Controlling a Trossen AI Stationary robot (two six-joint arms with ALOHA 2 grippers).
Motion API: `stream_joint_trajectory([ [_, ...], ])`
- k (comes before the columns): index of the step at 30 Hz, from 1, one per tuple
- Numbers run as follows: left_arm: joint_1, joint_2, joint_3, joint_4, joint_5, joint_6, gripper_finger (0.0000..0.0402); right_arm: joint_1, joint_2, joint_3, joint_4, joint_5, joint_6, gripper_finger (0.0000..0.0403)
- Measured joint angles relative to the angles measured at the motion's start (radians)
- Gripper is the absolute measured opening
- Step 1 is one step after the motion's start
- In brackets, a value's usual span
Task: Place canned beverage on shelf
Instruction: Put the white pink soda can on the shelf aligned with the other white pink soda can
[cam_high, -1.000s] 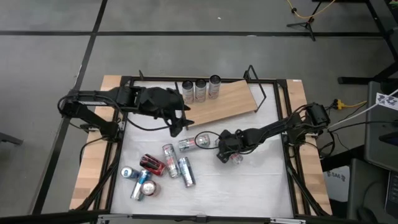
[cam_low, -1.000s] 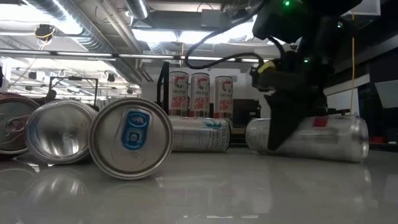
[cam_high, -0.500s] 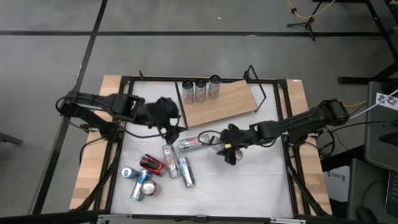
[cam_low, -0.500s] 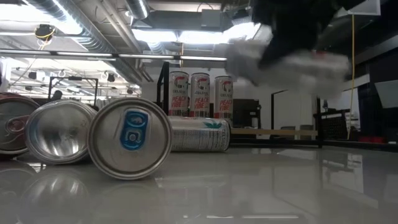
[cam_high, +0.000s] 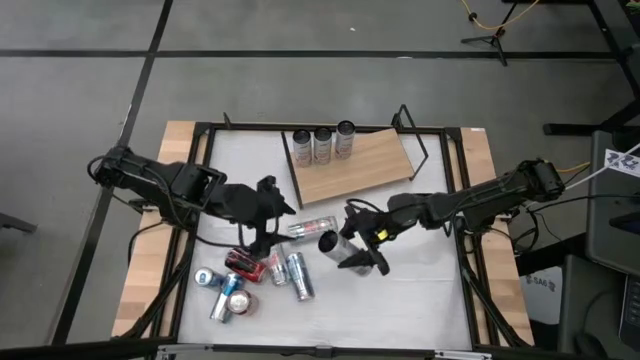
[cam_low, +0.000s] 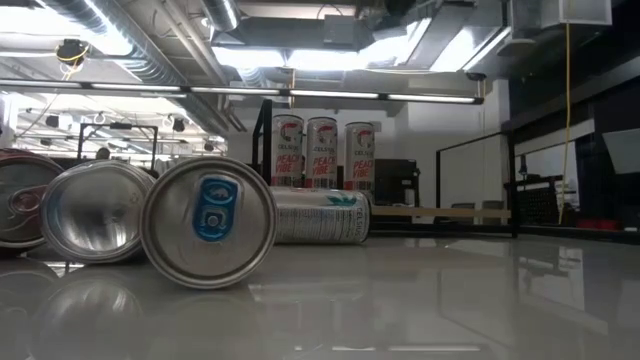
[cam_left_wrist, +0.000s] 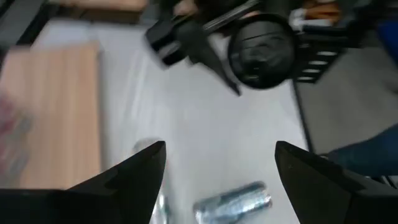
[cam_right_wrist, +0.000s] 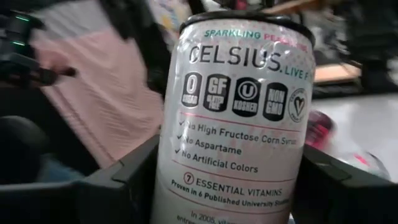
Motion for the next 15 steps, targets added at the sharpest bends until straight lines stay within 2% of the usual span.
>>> stream_joint_trajectory([
  [3, -0.009, 0.004, 0.000, 0.086, 0.043, 0.114, 0.0295, 0.000, 0.000, 0.000, 0.000, -0.031, 0.034, 0.0258],
  [7, -0.016, 0.006, 0.000, 0.148, 0.051, 0.245, 0.0295, 0.000, 0.000, 0.000, 0.004, -0.076, 0.083, 0.0261],
  [15, -0.016, 0.014, 0.000, 0.266, 0.051, 0.291, 0.0295, 0.000, 0.000, 0.000, 0.052, -0.103, 0.145, 0.0263],
])
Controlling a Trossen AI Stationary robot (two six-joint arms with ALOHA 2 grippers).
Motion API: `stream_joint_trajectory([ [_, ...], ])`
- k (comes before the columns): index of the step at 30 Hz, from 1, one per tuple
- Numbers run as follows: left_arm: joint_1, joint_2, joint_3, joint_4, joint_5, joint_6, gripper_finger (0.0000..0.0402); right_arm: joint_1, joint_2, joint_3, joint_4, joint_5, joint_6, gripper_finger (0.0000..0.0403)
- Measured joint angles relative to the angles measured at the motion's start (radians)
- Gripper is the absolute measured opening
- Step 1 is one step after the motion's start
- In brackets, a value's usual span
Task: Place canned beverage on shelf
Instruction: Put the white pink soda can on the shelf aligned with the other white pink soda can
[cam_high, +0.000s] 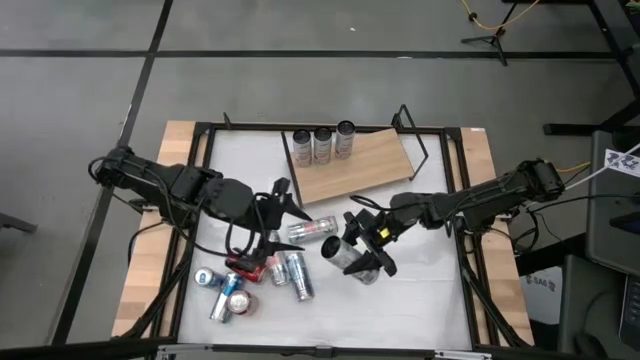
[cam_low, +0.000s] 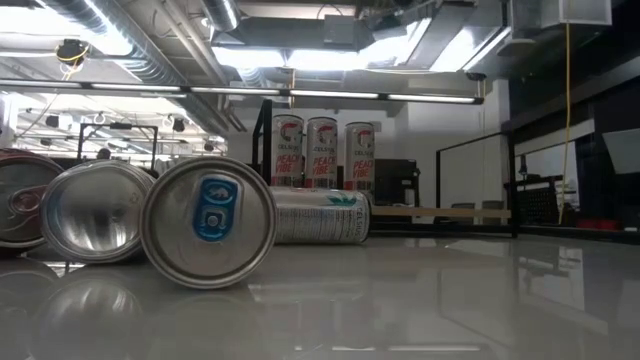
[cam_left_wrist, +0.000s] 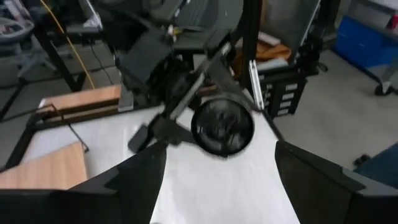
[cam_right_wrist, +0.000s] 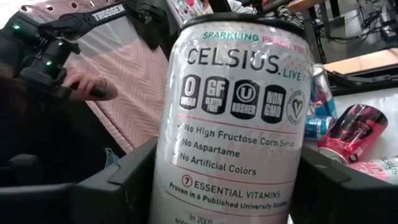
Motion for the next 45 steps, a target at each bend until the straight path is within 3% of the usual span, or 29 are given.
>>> stream_joint_trajectory([
  [17, 0.000, 0.174, 0.000, 0.190, 0.045, 0.016, 0.0295, 0.000, 0.000, 0.000, -0.010, -0.073, 0.040, 0.0264],
  [39, 0.000, 0.268, 0.000, 0.237, 0.048, -0.007, 0.0294, 0.000, 0.000, 0.000, -0.012, -0.072, 0.078, 0.0264],
  [45, -0.001, 0.268, -0.001, 0.266, 0.052, -0.012, 0.0266, 0.001, 0.000, 0.002, -0.012, -0.080, 0.075, 0.0264],
])
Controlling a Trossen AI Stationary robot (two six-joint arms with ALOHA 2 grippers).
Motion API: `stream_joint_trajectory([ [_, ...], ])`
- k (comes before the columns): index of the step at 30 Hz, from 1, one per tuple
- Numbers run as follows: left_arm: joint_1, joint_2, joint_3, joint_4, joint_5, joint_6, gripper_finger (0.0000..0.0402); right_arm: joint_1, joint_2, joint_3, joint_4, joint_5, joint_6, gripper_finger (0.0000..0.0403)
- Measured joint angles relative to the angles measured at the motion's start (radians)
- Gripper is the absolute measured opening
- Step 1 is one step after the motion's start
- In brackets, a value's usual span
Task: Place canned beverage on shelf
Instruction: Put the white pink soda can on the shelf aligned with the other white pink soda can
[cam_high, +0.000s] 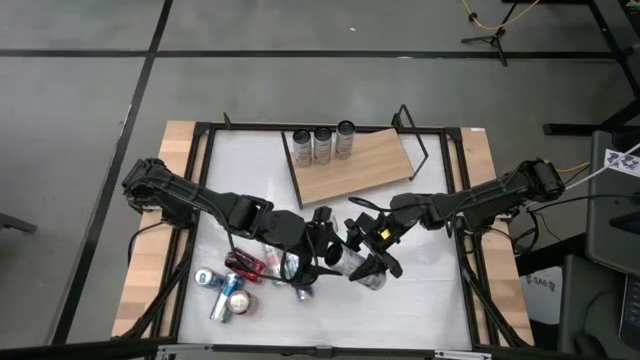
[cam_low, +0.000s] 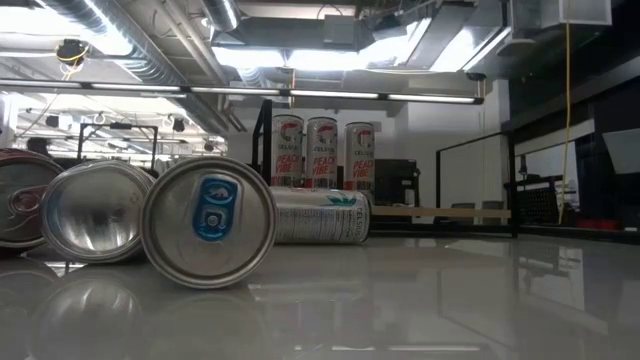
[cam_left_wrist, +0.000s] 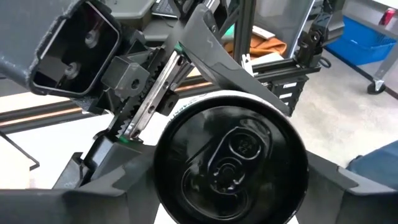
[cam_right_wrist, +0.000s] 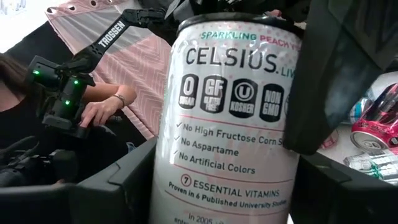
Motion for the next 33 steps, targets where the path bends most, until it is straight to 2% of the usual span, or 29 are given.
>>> stream_joint_trajectory([
  [5, 0.000, 0.000, 0.000, 0.000, 0.002, -0.001, 0.0232, 0.000, 0.000, 0.000, -0.002, -0.001, -0.001, 0.0264],
  [22, 0.000, 0.000, 0.000, 0.001, 0.004, -0.004, 0.0232, 0.000, 0.000, 0.000, -0.007, 0.002, -0.002, 0.0267],
  [25, 0.000, 0.000, 0.000, 0.001, 0.004, -0.006, 0.0232, 0.000, 0.000, 0.000, -0.007, 0.002, -0.008, 0.0288],
  [30, 0.000, 0.000, 0.000, 0.002, 0.005, -0.008, 0.0232, -0.002, 0.000, 0.000, -0.009, 0.011, -0.006, 0.0353],
  [33, -0.002, 0.000, 0.000, -0.003, 0.012, -0.029, 0.0232, -0.021, -0.002, 0.000, -0.009, -0.050, -0.006, 0.0382],
])
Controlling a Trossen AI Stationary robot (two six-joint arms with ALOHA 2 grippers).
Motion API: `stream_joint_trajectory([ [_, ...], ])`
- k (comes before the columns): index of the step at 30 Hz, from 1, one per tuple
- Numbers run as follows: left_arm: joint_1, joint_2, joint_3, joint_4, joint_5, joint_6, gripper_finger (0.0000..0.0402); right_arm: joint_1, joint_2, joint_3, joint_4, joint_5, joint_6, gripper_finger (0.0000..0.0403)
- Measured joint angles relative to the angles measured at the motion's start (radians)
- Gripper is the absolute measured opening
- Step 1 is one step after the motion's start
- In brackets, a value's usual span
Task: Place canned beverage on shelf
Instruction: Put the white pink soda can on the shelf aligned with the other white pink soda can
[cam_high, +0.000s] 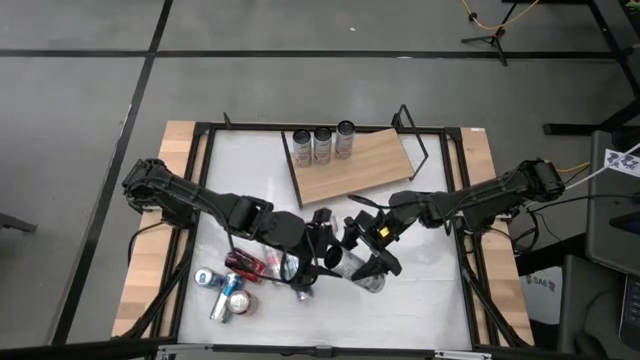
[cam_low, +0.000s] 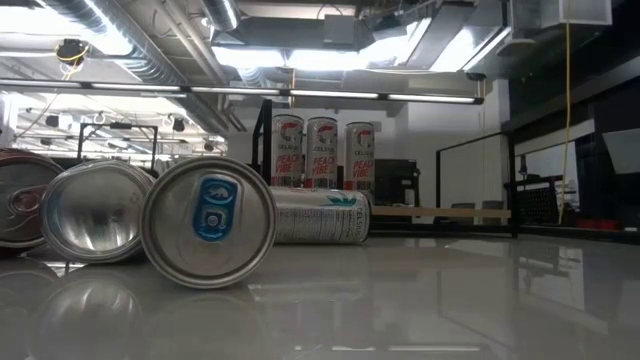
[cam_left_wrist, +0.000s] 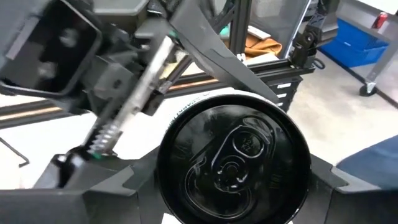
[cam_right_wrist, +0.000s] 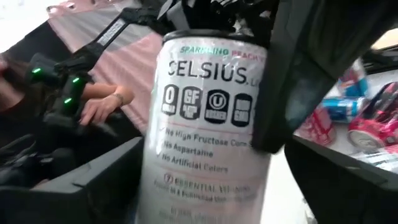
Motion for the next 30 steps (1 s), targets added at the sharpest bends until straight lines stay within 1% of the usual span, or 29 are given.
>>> stream_joint_trajectory([
  [2, -0.001, 0.000, 0.000, -0.002, 0.003, -0.019, 0.0232, -0.017, -0.014, 0.000, -0.024, -0.062, 0.000, 0.0393],
  [3, -0.001, 0.000, 0.000, -0.002, 0.004, -0.029, 0.0232, -0.026, -0.026, 0.000, -0.036, -0.073, -0.001, 0.0396],
  [5, 0.000, 0.000, 0.000, -0.002, 0.001, -0.055, 0.0232, -0.043, -0.058, 0.000, -0.084, -0.077, -0.017, 0.0397],
  [8, 0.001, 0.000, 0.000, -0.016, -0.005, -0.101, 0.0232, -0.072, -0.121, 0.000, -0.190, -0.071, -0.089, 0.0393],
  [12, 0.001, 0.000, 0.000, -0.060, -0.025, -0.196, 0.0232, -0.116, -0.233, 0.000, -0.409, -0.016, -0.189, 0.0392],
  [17, 0.011, 0.000, 0.000, -0.098, -0.096, -0.378, 0.0232, -0.147, -0.365, -0.001, -0.677, 0.124, -0.272, 0.0394],
  [20, 0.034, 0.000, 0.000, -0.115, -0.108, -0.511, 0.0233, -0.146, -0.428, -0.001, -0.790, 0.189, -0.308, 0.0394],
  [25, 0.079, 0.000, 0.000, -0.121, -0.120, -0.678, 0.0232, -0.145, -0.490, -0.001, -0.916, 0.225, -0.365, 0.0394],
  [30, 0.112, 0.000, 0.000, -0.143, -0.125, -0.846, 0.0232, -0.144, -0.500, -0.001, -0.991, 0.297, -0.430, 0.0394],
])
